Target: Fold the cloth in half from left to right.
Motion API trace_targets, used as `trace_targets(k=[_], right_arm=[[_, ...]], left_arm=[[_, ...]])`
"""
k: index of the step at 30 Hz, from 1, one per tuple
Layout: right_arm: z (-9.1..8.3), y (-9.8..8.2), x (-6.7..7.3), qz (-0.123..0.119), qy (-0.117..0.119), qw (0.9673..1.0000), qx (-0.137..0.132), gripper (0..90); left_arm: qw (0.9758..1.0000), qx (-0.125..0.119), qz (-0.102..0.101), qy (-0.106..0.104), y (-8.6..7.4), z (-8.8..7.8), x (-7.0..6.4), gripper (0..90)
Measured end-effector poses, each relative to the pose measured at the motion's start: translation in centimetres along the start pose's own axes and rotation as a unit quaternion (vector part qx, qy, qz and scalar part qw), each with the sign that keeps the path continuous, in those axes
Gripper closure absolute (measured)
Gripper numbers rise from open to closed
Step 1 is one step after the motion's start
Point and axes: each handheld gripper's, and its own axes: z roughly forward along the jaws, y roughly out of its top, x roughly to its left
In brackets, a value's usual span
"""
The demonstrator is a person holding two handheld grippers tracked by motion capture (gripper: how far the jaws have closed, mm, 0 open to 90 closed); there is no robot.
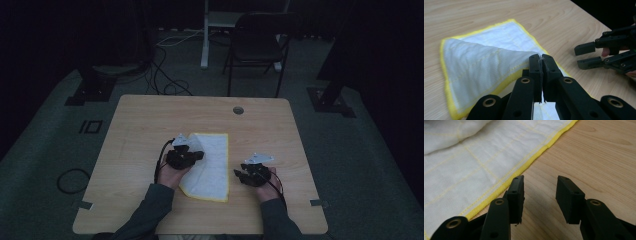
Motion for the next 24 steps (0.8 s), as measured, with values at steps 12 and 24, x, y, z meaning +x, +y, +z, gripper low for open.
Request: trace_targets(k=[12, 24], right_arm=[[0.0, 0.0, -0.1, -0.001, 0.0, 1.0, 0.0, 58.2], [0.0, 0.0, -0.1, 0.0, -0.001, 1.0, 0.001, 58.3]], left_arm=[[0.9996, 0.024, 0.015, -0.001, 0.6, 2.7, -1.1, 87.7], [0.9989, 0.041, 0.022, 0.0, 0.7, 4.3, -1.3, 87.8]])
